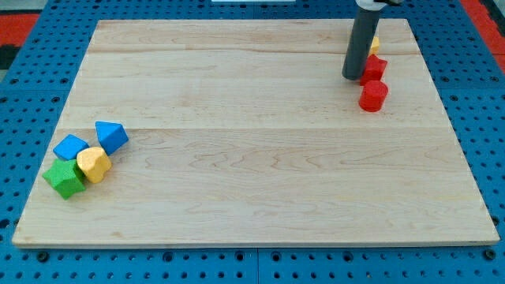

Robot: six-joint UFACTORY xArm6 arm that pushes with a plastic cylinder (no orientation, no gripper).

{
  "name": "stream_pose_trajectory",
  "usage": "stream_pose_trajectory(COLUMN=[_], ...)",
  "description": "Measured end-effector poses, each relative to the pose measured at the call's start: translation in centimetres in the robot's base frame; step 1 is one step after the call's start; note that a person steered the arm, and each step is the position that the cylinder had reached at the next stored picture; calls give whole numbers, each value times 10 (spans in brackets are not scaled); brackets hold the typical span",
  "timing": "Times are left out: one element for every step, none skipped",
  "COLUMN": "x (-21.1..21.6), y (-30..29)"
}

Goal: Move the blue triangle towards the bottom center

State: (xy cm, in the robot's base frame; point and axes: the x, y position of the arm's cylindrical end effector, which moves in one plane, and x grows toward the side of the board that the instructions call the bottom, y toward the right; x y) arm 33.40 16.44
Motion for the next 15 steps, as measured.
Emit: stream_pose_trajectory(x=[0, 21, 30, 30, 33, 64, 95, 106, 125, 156, 156, 140, 123, 122, 108], y=[-16, -89, -169, -241, -314, -373, -420, -404, -388, -383, -343, -311, -309, -336, -326])
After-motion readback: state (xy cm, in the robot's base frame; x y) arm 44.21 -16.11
